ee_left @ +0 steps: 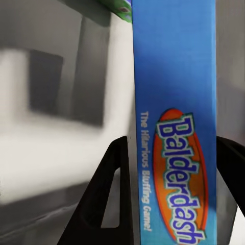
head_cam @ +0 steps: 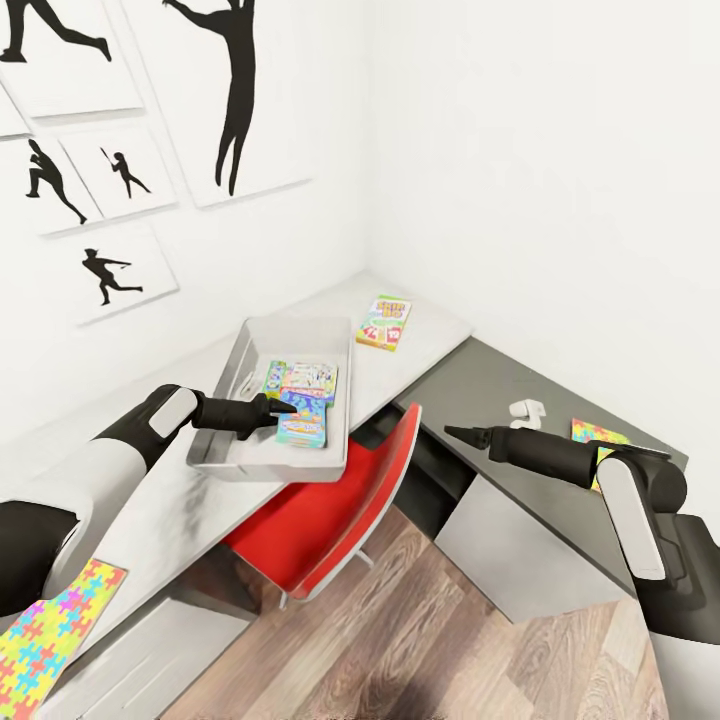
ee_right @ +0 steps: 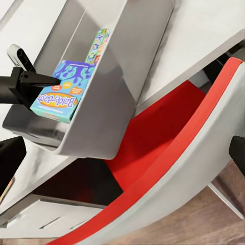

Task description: Put all the toys in the child's room - the three board games (two on the bed and one on the table), the two jigsaw puzzles on the table, and the tennis ball on the table - inside the toy box on the table in the child's room.

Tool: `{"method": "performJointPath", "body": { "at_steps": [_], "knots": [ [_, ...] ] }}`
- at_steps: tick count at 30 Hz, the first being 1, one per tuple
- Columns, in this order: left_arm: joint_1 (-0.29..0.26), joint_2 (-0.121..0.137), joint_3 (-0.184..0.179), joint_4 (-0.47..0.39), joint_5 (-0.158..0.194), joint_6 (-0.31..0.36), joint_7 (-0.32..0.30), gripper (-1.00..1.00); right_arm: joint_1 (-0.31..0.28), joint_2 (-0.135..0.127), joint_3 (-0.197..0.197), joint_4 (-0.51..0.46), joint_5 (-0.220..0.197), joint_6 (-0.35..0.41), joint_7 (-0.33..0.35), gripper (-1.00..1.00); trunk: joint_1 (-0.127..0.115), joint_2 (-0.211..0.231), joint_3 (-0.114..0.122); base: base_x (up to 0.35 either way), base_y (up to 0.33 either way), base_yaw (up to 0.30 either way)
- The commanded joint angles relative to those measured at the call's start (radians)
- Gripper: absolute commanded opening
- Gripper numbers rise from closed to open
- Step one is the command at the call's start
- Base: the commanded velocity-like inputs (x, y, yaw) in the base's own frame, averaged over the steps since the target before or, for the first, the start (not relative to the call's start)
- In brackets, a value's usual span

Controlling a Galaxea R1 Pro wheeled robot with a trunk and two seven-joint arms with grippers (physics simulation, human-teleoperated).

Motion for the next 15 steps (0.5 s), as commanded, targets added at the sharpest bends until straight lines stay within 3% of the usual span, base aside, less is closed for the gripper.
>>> {"method": "performJointPath", "body": {
  "at_steps": [1,15],
  "knots": [
    [-0.001,0.001,-0.004,0.000,-0.006,0.000,-0.010,-1.00,-0.001,0.000,-0.001,0.000,0.006,0.005,0.008,1.00,0.000,-0.002,-0.003,0.000,0.000,0.000],
    [0.001,0.002,-0.004,0.000,-0.007,-0.001,-0.010,-1.00,0.000,0.000,-0.003,0.000,0.006,0.005,0.009,1.00,0.000,-0.002,-0.025,0.000,0.000,0.000]
  ]
}}
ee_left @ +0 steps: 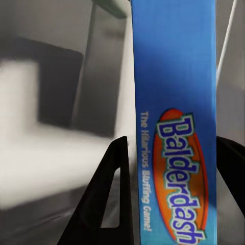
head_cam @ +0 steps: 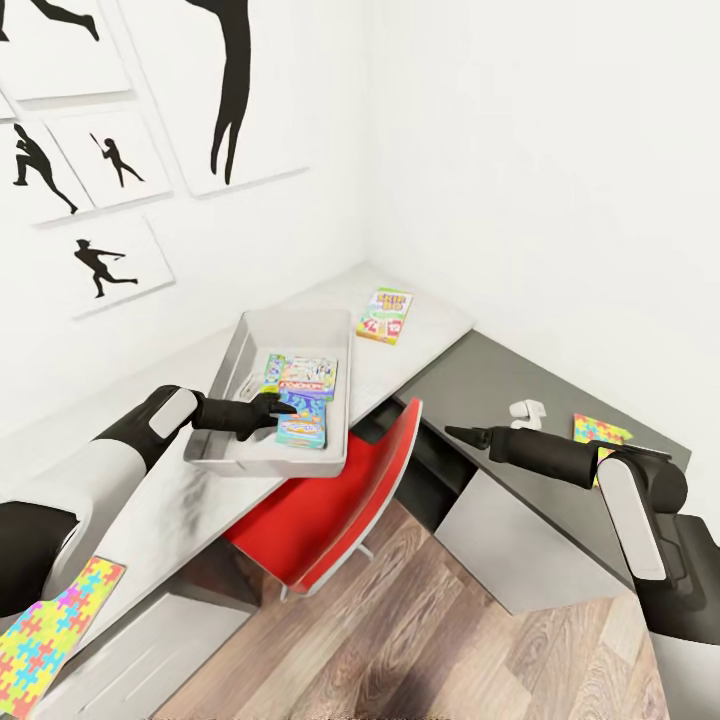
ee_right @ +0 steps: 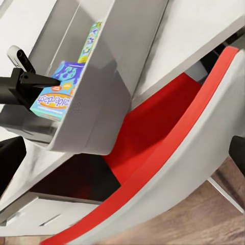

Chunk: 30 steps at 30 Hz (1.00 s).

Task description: Put all the toys in the child's room - the three board games (two on the bed and one on the table), the two jigsaw puzzles on the table, and the tennis ball on the table - inside the toy box on the table in the child's room.

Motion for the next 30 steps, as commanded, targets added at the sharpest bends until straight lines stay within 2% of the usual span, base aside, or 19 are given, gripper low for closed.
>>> {"method": "performJointPath", "body": {
  "at_steps": [1,22,23,30],
  "knots": [
    [-0.001,0.001,-0.004,0.000,-0.006,0.000,-0.010,-1.00,-0.001,0.000,-0.002,0.000,0.006,0.005,0.008,1.00,0.000,-0.002,-0.003,0.000,0.000,0.000],
    [-0.001,0.002,-0.003,0.002,-0.006,-0.002,-0.010,-1.00,0.002,-0.001,-0.007,0.000,0.006,0.005,0.009,1.00,0.000,-0.002,-0.008,0.000,0.000,0.000],
    [-0.001,0.002,-0.003,0.002,-0.006,-0.002,-0.009,1.00,0.003,-0.001,-0.007,0.000,0.006,0.005,0.009,1.00,0.000,-0.002,-0.008,0.000,0.000,0.000],
    [-0.001,0.001,-0.004,0.002,-0.007,-0.002,-0.009,1.00,0.006,-0.001,-0.007,0.000,0.006,0.005,0.010,1.00,0.000,-0.002,-0.008,0.000,0.000,0.000]
  ]
}}
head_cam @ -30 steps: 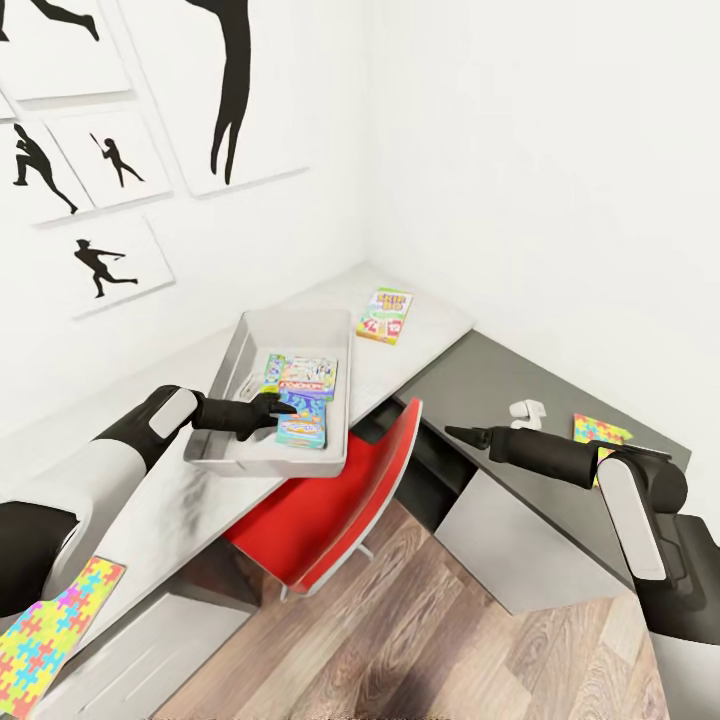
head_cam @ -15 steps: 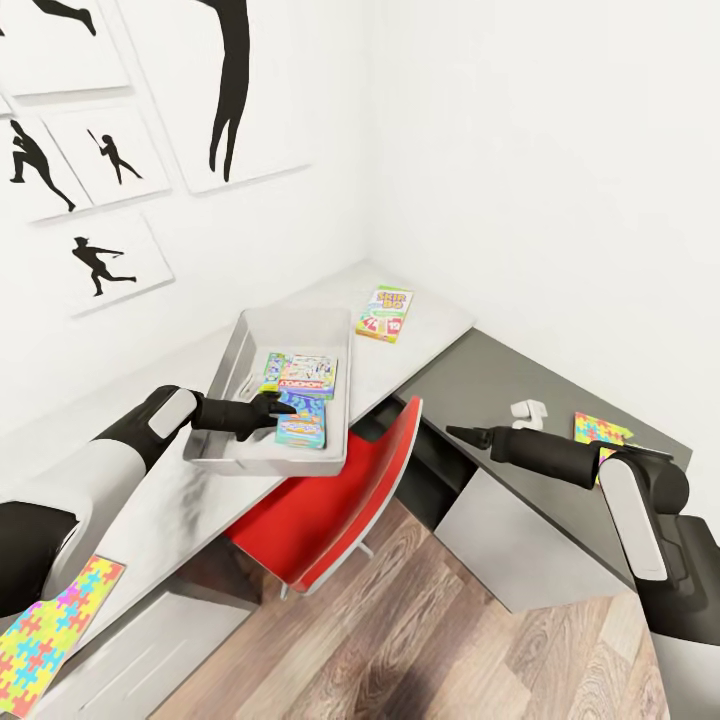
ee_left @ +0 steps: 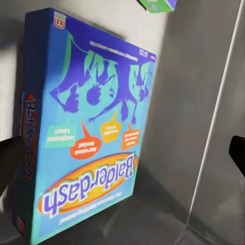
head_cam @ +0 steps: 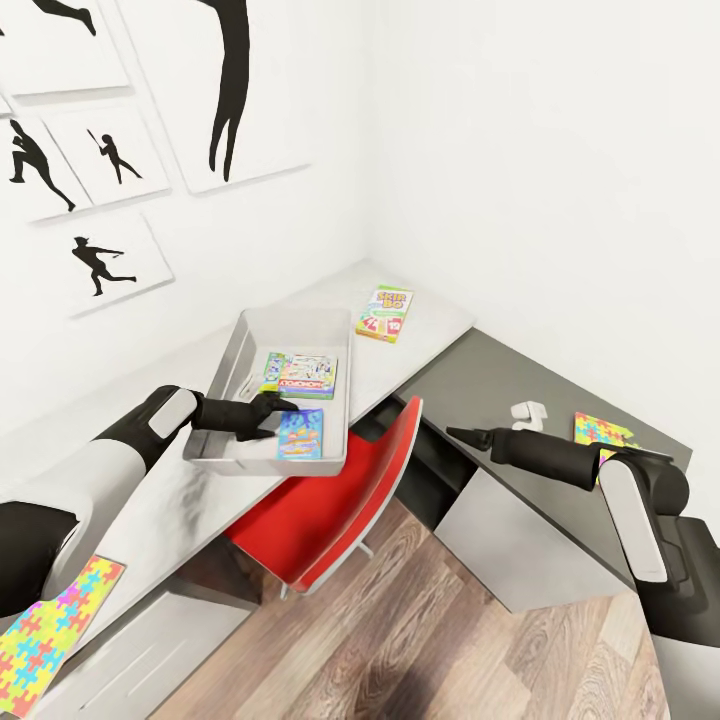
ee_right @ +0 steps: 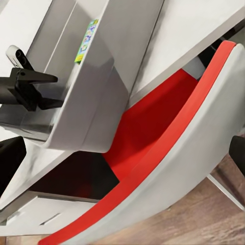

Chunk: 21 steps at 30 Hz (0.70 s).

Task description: Put all the toys in the child's room - the three board games (two on the bed and one on the table), the two jigsaw puzzles on the table, and the tennis ball on the table - inside the toy box on the table in the child's room.

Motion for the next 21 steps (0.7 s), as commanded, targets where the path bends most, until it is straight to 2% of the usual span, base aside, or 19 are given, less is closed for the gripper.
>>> {"method": "performJointPath", "body": {
  "at_steps": [1,21],
  "knots": [
    [-0.001,0.001,-0.004,0.000,-0.007,0.000,-0.010,1.00,-0.001,0.000,-0.001,0.000,0.006,0.004,0.008,1.00,0.000,-0.002,-0.001,0.000,0.000,0.000],
    [0.001,0.001,-0.004,-0.003,-0.006,-0.006,-0.012,1.00,0.000,-0.001,-0.003,0.000,0.006,0.004,0.009,1.00,0.000,-0.002,-0.001,0.000,0.000,0.000]
  ]
}}
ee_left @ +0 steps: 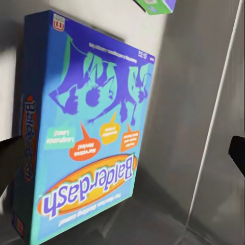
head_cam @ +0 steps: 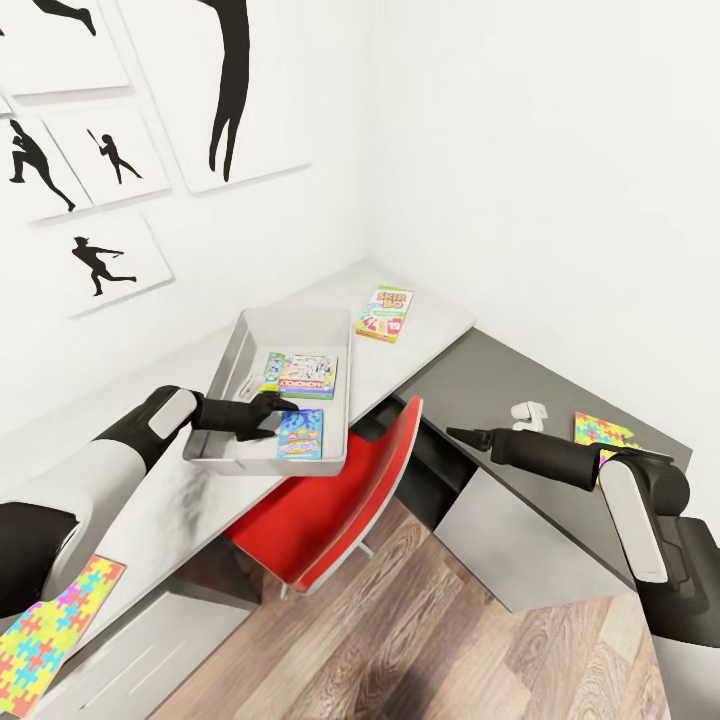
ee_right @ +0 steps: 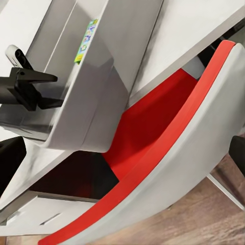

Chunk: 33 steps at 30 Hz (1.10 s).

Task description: Put all the toys in the child's room - the three board games (two on the bed and one on the table), the two jigsaw puzzles on the table, and the tennis ball on the table - inside the toy box on the table in the child's room.

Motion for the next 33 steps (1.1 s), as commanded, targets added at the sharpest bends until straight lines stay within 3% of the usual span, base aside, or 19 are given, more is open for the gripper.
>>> {"method": "performJointPath", "body": {
  "at_steps": [1,11,16,19,21,22,23,27,33],
  "knots": [
    [-0.001,0.001,-0.004,-0.002,-0.006,0.000,-0.011,1.00,-0.001,0.000,-0.001,0.000,0.006,0.005,0.008,1.00,0.000,-0.002,-0.001,0.000,0.000,0.000],
    [0.004,0.025,0.004,-0.043,-0.003,0.001,-0.044,1.00,0.011,0.000,-0.002,0.000,0.006,0.005,0.009,1.00,0.000,-0.002,-0.001,0.000,0.000,0.000],
    [0.031,0.062,0.011,-0.154,0.001,0.002,-0.108,1.00,0.028,0.001,-0.004,0.000,0.006,0.005,0.014,1.00,0.000,-0.002,-0.001,0.000,0.000,0.000],
    [0.043,0.071,0.013,-0.191,0.002,0.003,-0.121,1.00,0.030,0.001,-0.004,0.000,0.006,0.005,0.015,1.00,0.000,-0.002,-0.001,0.000,0.000,0.000],
    [0.067,0.084,0.025,-0.275,0.004,0.004,-0.140,1.00,0.034,0.001,-0.004,0.000,0.006,0.005,0.019,1.00,0.000,-0.002,-0.001,0.000,0.000,0.000],
    [0.067,0.084,0.025,-0.275,0.004,0.004,-0.140,1.00,0.034,0.001,-0.004,0.000,0.006,0.005,0.019,1.00,0.000,-0.002,-0.001,0.000,0.000,0.000],
    [0.107,0.093,0.058,-0.406,0.005,0.008,-0.154,1.00,0.038,0.001,-0.003,0.000,0.006,0.005,0.031,1.00,0.000,-0.002,-0.001,0.000,0.000,0.000],
    [0.156,0.094,0.099,-0.573,0.003,0.017,-0.162,1.00,0.040,0.001,-0.004,0.000,0.006,0.005,0.047,1.00,0.000,-0.002,-0.001,0.000,0.000,0.000],
    [0.178,0.095,0.115,-0.668,0.002,0.025,-0.161,1.00,0.041,0.000,-0.004,0.000,0.006,0.005,0.054,1.00,0.000,-0.002,-0.001,0.000,0.000,0.000]
  ]
}}
